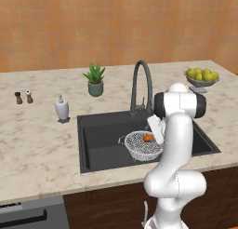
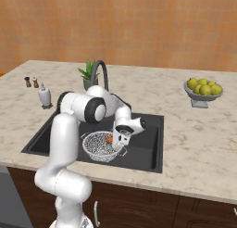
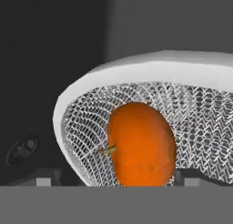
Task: Put the colander in the sink, put the orange in the colander, and turn on the sink faucet and pour water over the colander.
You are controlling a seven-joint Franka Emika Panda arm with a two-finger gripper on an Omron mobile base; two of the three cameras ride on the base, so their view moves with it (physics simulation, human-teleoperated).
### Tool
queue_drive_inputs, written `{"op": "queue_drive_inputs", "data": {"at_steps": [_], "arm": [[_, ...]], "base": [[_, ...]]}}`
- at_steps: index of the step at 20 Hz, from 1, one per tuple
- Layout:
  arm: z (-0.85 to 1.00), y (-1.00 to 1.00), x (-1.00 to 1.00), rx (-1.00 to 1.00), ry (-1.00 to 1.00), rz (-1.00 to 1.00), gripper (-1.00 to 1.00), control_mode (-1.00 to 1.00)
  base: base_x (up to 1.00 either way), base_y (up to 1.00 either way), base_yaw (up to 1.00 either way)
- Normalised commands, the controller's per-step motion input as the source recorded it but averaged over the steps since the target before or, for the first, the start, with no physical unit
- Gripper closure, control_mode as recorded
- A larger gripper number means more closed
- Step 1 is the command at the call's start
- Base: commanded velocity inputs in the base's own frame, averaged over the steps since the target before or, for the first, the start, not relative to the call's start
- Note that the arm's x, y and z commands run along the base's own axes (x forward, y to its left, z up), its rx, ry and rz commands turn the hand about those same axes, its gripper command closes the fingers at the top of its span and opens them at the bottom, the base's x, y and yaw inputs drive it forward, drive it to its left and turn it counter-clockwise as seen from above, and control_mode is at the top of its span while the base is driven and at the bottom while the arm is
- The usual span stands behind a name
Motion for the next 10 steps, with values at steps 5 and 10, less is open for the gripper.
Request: {"op": "queue_drive_inputs", "data": {"at_steps": [5,10], "arm": [[0.57,0.00,-0.25,0.00,0.00,0.00,-1.00,-1.00],[0.54,0.02,-0.50,0.00,-0.03,0.00,-1.00,-1.00]], "base": [[0.00,0.00,0.00],[0.00,0.00,0.00]]}}
